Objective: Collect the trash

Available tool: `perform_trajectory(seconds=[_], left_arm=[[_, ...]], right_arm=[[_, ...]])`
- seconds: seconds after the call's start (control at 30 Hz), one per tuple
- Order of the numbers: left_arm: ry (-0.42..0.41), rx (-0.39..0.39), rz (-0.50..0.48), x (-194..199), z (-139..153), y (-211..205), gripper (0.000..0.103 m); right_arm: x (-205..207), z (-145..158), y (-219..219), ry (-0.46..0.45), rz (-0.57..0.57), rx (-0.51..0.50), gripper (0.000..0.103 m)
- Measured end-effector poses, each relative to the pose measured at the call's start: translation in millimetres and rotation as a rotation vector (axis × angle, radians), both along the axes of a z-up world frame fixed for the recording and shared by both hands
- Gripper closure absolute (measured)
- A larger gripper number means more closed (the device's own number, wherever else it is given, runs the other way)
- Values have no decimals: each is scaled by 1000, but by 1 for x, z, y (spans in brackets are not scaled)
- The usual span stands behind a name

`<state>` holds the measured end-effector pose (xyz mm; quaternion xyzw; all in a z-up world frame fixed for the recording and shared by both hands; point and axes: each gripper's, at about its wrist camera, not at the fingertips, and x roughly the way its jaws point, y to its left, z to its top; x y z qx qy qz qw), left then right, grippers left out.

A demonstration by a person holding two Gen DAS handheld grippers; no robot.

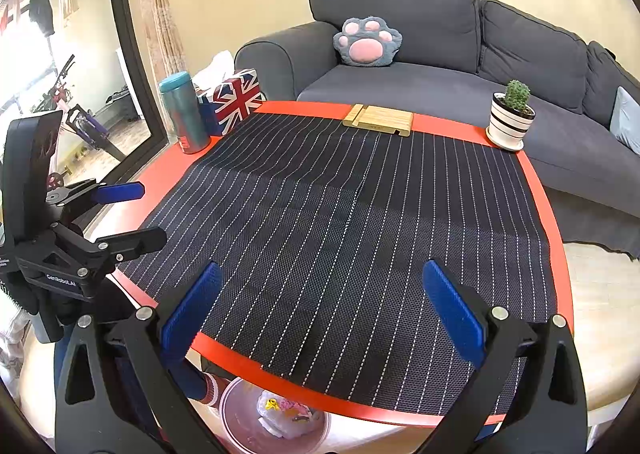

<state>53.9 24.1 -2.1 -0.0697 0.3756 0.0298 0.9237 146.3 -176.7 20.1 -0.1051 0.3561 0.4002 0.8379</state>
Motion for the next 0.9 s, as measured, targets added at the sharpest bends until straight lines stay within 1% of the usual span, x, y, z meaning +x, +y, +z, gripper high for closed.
perform_trajectory(seconds=[0.9], left_arm=[[-1,1,-5,2,0,-2,6]], right_arm=[[-1,-1,-1,2,2,-1,4]])
